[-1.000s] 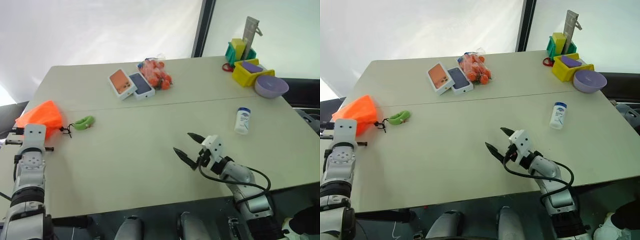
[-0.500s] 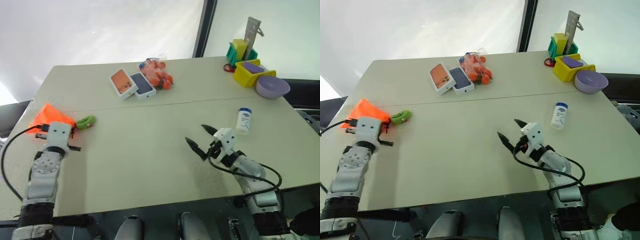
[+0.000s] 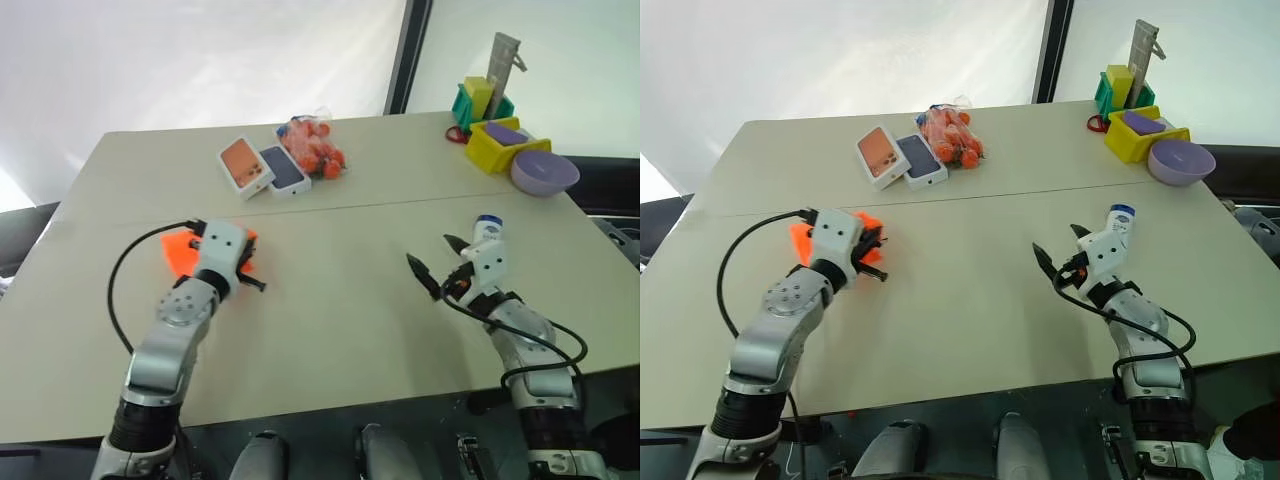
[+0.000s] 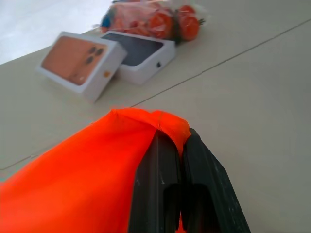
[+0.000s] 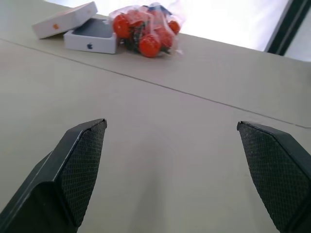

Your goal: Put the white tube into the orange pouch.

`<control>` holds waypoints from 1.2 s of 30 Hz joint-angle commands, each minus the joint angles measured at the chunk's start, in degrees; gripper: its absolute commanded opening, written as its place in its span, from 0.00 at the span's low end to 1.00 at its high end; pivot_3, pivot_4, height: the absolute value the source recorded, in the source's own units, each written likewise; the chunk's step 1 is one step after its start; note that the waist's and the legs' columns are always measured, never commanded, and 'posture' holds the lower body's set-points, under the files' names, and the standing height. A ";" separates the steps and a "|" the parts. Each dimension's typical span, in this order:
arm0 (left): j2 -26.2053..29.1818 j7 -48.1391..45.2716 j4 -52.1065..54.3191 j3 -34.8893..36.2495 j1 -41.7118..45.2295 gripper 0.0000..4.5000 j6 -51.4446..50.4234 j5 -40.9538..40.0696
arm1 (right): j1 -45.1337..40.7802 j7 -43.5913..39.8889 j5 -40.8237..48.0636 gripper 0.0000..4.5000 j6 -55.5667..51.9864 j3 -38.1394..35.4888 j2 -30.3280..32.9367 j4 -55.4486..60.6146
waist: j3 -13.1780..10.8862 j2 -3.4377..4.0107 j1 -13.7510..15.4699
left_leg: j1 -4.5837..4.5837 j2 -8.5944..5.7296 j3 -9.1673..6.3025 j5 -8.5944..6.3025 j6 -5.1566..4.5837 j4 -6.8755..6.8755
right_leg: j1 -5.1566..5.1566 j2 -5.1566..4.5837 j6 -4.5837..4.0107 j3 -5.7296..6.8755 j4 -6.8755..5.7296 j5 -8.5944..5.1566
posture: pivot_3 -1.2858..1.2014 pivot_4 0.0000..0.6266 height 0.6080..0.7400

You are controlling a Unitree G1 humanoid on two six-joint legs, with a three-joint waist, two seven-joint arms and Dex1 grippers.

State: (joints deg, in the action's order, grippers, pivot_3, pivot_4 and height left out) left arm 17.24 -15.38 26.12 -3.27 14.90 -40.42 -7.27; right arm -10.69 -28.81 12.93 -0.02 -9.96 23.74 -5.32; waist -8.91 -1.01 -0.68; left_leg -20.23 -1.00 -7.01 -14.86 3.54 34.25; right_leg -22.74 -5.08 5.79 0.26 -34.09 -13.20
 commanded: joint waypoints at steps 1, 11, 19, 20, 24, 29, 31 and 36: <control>0.85 -3.30 7.99 -0.98 0.99 0.00 -3.58 -3.90 | -1.35 1.61 -0.15 1.00 2.25 -2.98 1.34 -1.35 | 0.00 0.01 -0.08 | -0.01 0.00 0.00 0.00 0.00 0.00 | 0.00 0.00 0.00 0.00 0.00 0.00 | 0.52 0.24 1.00; 12.09 -17.37 14.18 17.36 -17.53 0.00 -7.27 -19.22 | -2.96 8.32 -1.48 1.00 0.94 -5.59 1.29 -6.95 | -0.09 0.21 -0.37 | 0.01 0.03 0.05 0.00 -0.02 -0.01 | 0.01 0.04 -0.25 -0.09 -0.01 -0.14 | 0.52 0.24 1.00; 16.28 -21.56 8.96 22.80 -27.29 0.00 -0.47 -19.60 | -5.99 15.21 -1.64 1.00 -4.86 -6.59 0.16 -11.16 | -0.13 0.25 0.21 | -0.05 0.02 0.06 -0.01 -0.02 0.19 | 0.01 0.02 -0.25 -0.10 0.06 -0.19 | 0.52 0.24 1.00; 15.94 -21.10 8.53 22.18 -26.92 0.00 0.11 -19.35 | -6.60 16.03 -1.78 1.00 -5.48 -6.59 0.01 -11.87 | -0.13 0.25 0.08 | -0.07 0.02 0.06 -0.01 -0.02 0.25 | 0.03 0.02 -0.24 -0.10 0.06 -0.19 | 0.52 0.24 1.00; 14.93 -19.65 7.59 18.61 -25.75 0.00 2.03 -18.02 | -8.58 19.30 -1.81 1.00 -6.22 -7.08 -0.77 -13.94 | -0.13 0.26 -0.11 | -0.10 0.02 0.06 -0.01 -0.02 0.39 | 0.06 0.02 -0.25 -0.10 0.07 -0.18 | 0.52 0.24 1.00; 12.86 -18.10 6.77 14.95 -24.41 0.00 3.70 -17.47 | -9.45 22.55 -1.79 1.00 -6.08 -7.96 -1.78 -15.18 | -0.14 0.29 -0.15 | -0.09 0.02 0.06 -0.01 -0.03 0.34 | 0.05 0.03 -0.39 -0.10 0.05 -0.09 | 0.52 0.24 1.00; 12.54 -17.84 6.27 13.80 -23.89 0.00 4.23 -17.10 | -10.10 23.31 -1.22 1.00 -6.43 -8.38 -2.23 -16.05 | -0.14 0.30 -0.15 | -0.09 0.02 0.06 -0.01 -0.03 0.33 | 0.05 0.04 -0.43 -0.10 0.05 -0.06 | 0.52 0.24 1.00; 12.21 -17.61 5.46 12.72 -22.94 0.00 5.01 -17.12 | -11.65 24.09 0.27 1.00 -6.85 -9.49 -3.02 -17.99 | -0.15 0.33 -0.23 | -0.08 0.02 0.06 -0.01 -0.03 0.38 | 0.06 0.04 -0.35 -0.10 0.04 -0.11 | 0.52 0.24 1.00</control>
State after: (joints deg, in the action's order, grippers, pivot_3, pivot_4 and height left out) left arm 29.33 -33.21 31.21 9.71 -8.44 -36.69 -24.34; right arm -21.09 -4.87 12.19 -7.21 -17.96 20.86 -23.86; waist -9.06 -0.68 -0.91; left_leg -20.31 -0.98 -6.95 -14.87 3.50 34.62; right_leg -22.68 -5.04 5.45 0.15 -34.06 -13.31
